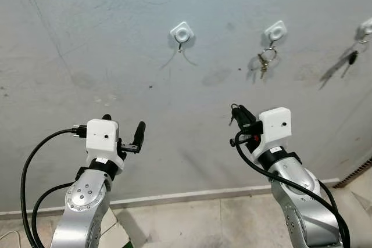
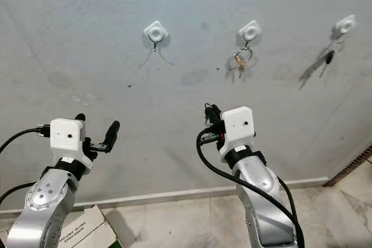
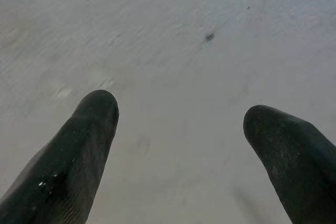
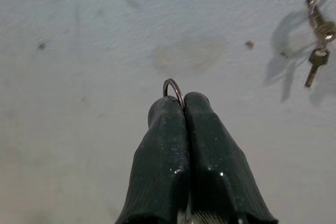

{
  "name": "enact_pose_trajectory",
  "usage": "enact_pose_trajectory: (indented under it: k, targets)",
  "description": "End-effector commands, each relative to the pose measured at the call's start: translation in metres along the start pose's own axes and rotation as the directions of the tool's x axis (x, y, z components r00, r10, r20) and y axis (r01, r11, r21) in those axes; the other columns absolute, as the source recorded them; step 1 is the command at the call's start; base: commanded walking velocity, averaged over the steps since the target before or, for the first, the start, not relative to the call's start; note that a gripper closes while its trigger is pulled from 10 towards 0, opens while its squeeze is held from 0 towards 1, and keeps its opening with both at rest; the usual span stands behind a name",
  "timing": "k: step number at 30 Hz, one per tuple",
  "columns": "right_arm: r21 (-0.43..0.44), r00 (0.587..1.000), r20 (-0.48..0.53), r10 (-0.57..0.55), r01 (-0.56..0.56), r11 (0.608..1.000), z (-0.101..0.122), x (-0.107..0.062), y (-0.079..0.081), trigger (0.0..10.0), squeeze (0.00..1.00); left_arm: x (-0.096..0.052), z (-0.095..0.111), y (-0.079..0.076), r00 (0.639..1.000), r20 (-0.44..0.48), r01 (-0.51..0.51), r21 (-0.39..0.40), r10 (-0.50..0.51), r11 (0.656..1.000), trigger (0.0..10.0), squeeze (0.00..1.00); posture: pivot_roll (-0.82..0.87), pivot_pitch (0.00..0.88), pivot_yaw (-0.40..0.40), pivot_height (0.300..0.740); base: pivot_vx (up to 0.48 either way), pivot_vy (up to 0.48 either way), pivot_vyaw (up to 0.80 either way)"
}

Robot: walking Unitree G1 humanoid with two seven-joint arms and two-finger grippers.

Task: Hang keys on a hook

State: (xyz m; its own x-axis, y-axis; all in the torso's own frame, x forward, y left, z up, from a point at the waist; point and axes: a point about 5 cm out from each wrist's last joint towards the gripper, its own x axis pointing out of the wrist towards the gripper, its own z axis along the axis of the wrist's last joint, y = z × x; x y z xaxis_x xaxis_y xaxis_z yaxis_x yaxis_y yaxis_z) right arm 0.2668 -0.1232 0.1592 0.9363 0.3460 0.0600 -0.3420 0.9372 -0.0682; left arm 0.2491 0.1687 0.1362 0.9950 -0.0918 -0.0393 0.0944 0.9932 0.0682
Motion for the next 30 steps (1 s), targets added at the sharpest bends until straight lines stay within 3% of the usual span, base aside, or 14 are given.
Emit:
enact_pose_trajectory:
  k: [1, 13, 30]
  targets:
    - [-0.012, 1.0, 0.01, -0.012, 0.012, 1.0, 0.004, -0.002, -0.005, 10.0, 0.0, 0.001, 0.003, -0.006, 1.0, 0.003, 0.025, -0.007, -0.024, 1.0, 10.0, 0.0, 0.07, 0.0, 0.022, 0.74, 0.289, 0.0, 0.0]
    - [-0.005, 1.0, 0.014, 0.008, -0.008, 1.0, 0.004, 0.0, -0.001, 10.0, 0.0, 0.0, 0.0, -0.005, 1.0, -0.017, 0.016, 0.0, -0.016, 1.0, 10.0, 0.0, 0.07, 0.0, 0.023, 0.74, 0.024, 0.0, 0.0]
    - [0.004, 0.995, 0.066, 0.073, -0.073, 0.997, 0.015, 0.017, 0.013, 10.0, 0.0, 0.001, -0.002, -0.005, 0.999, -0.036, 0.001, 0.015, -0.001, 1.0, 10.0, 0.0, 0.08, 0.0, 0.024, 0.74, 0.0, 0.0, 0.76]
